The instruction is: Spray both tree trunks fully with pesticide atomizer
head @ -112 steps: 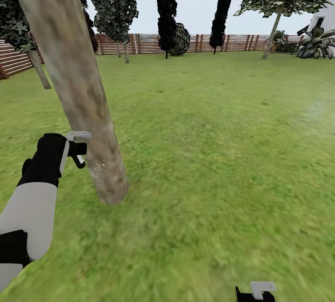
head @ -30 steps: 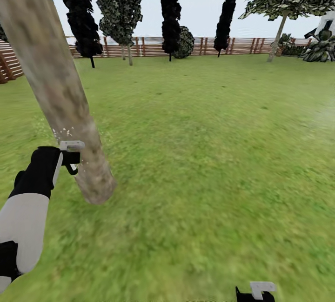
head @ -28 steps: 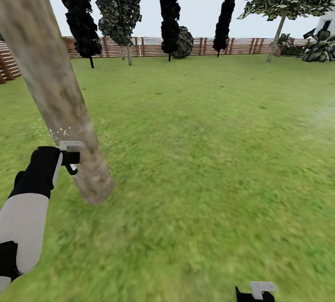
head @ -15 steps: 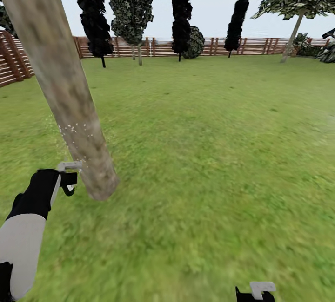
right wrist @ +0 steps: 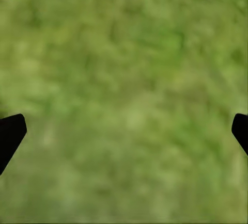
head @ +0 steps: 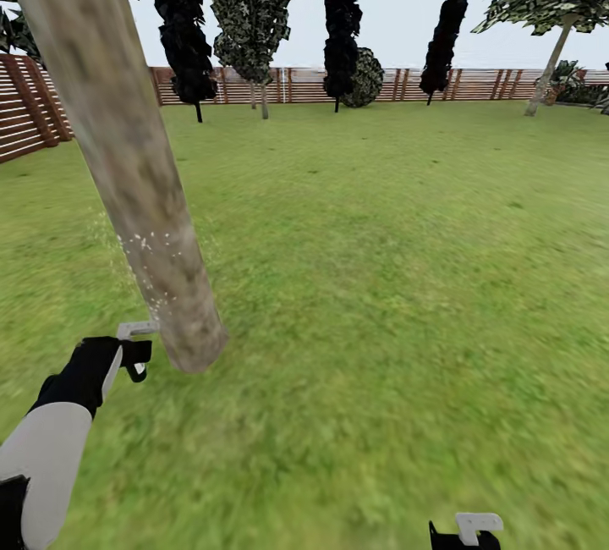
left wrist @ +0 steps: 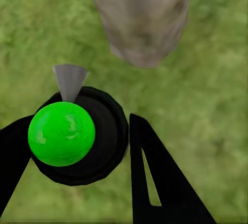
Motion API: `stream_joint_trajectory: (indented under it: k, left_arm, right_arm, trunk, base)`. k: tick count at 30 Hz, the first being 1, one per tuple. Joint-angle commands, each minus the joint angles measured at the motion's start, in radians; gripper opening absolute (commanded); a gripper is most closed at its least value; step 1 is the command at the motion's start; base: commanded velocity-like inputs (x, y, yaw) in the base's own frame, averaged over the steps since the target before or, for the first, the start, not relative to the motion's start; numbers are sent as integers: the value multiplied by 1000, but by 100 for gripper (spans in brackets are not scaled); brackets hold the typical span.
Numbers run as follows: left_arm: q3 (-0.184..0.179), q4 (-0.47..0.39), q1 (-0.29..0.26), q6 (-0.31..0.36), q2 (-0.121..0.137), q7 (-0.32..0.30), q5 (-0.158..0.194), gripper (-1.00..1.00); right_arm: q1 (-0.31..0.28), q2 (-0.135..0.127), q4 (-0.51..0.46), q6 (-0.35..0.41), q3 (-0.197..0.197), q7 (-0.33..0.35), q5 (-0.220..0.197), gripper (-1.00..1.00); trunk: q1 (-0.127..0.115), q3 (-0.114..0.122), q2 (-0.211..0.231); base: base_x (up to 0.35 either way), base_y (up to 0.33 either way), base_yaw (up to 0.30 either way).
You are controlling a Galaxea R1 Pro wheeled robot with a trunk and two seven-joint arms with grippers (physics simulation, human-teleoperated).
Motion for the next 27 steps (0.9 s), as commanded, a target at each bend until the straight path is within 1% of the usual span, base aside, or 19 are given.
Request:
stream_joint_trajectory:
  k: [1, 2, 3, 5, 8, 11, 14, 20, 27]
  left_arm:
    - [12, 8, 12, -21, -1, -7, -10, -100]
    - [28, 13, 22, -55, -1, -4, -10, -100]
    - [38, 14, 27, -71, -1, -4, -11, -100]
    - [44, 16, 30, -82, -2, -5, -9, -100]
    - [45, 18, 31, -86, -8, -5, -8, -100]
    - [46, 17, 31, -87, -27, -5, -10, -100]
    - [44, 17, 31, -88, -37, -4, -13, -100]
    - [43, 17, 31, -88, -40, -5, -11, -100]
    - [42, 17, 31, -88, -47, -5, -11, -100]
  right_arm:
    - [-1, 0, 2, -4, -6, -5, 11, 100]
    - [-1, 0, 2, -4, -6, -5, 11, 100]
    - [-1, 0, 2, -4, -5, -5, 11, 100]
    - [-1, 0, 2, -4, -4, -5, 11, 100]
    - [-1, 0, 2, -4, -4, -5, 12, 100]
    - [-1, 0, 2, -4, -4, -5, 12, 100]
    - [-1, 0, 2, -4, -4, -5, 12, 100]
    - [-1, 0, 2, -4, -4, -6, 12, 100]
    - [-1, 0, 2, -4, -5, -5, 12, 100]
  trunk:
    - [0, -1, 0]
    - [0, -1, 0]
    - [0, -1, 0]
    - [0, -1, 0]
    - [0, -1, 0]
    - [0, -1, 0]
    - [0, -1, 0]
    - [0, -1, 0]
    - [0, -1, 0]
  base:
    - [288, 222, 0]
    - [270, 233, 0]
    - [167, 181, 0]
    - [13, -26, 26]
    - [-61, -205, 191]
    - [-1, -266, 272]
    - [115, -263, 217]
    - [149, -253, 16]
    - [10, -273, 0]
